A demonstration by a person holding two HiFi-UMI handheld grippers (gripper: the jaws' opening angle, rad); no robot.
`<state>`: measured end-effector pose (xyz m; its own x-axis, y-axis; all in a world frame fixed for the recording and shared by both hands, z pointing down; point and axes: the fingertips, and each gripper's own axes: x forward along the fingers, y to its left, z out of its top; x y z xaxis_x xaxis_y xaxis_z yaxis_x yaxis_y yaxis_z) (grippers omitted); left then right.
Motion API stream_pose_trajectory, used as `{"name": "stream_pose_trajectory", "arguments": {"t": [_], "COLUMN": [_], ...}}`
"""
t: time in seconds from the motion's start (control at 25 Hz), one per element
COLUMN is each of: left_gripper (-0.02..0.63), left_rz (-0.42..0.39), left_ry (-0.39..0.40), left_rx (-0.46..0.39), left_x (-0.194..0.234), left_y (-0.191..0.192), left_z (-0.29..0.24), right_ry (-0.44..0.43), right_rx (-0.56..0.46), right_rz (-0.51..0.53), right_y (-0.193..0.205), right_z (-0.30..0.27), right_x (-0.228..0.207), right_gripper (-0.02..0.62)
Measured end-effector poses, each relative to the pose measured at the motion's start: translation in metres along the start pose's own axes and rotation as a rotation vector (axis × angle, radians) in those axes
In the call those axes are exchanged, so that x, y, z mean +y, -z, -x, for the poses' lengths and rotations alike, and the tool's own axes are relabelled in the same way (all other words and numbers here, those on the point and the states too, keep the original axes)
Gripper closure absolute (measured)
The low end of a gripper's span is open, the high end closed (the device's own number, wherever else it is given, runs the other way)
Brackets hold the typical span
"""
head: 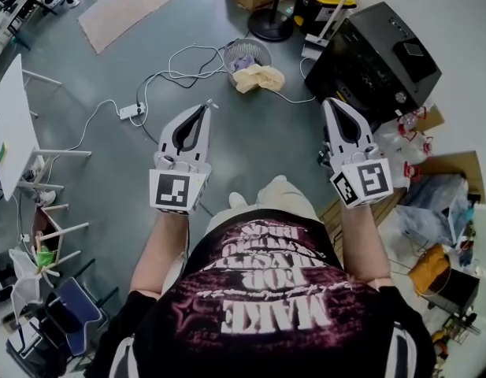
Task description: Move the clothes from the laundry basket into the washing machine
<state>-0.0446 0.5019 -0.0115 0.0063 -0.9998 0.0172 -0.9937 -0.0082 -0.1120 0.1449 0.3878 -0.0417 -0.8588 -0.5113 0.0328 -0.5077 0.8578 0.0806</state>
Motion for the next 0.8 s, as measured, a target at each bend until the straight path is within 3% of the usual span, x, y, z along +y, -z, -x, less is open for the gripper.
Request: {"name": "stream_pose_trajectory", "arguments": {"t": [0.8], "left_gripper": [0.601], "left_rz": [0.018], "left_ry": [-0.032], "left_rx": [0.01], "left_x": [0.017], "left_y": [0.011], "left_z": [-0.031], "right_ry": [-0.004], "right_rx": [0.042], "right_rz": [-0.034], "right_y": [0.025], "right_z": [-0.022], "right_x": [-0.033], "right_gripper": [0.592]}}
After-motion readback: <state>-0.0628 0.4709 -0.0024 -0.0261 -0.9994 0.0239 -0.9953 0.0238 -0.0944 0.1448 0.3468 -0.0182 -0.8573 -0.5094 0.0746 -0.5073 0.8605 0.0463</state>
